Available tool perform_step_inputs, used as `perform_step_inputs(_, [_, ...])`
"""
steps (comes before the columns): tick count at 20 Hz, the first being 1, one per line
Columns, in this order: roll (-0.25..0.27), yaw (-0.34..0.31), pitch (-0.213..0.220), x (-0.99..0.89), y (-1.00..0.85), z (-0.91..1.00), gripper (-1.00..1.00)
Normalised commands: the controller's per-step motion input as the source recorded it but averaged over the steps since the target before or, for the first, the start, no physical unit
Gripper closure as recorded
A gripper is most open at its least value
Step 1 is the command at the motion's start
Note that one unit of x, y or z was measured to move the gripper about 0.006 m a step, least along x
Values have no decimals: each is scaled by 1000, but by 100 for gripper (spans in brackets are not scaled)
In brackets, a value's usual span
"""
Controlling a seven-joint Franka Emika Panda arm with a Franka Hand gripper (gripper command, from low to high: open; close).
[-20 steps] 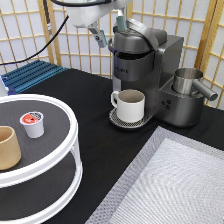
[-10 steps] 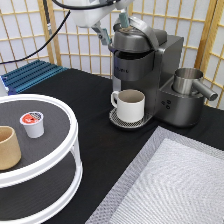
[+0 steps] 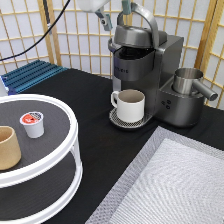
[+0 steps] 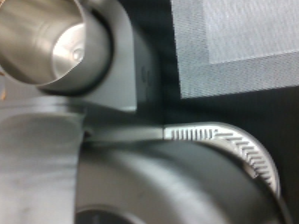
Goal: Make coffee
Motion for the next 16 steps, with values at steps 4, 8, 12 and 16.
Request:
perform_step_inputs(4, [-120,0,292,369,723,504,-100])
perform_step_inputs(8, [-159,0,273,385,695,613,-100])
perform_step_inputs(12, [-199,0,239,457,654,614,-100])
perform_step_inputs(16, [-217,0,208,625,609,431,-100])
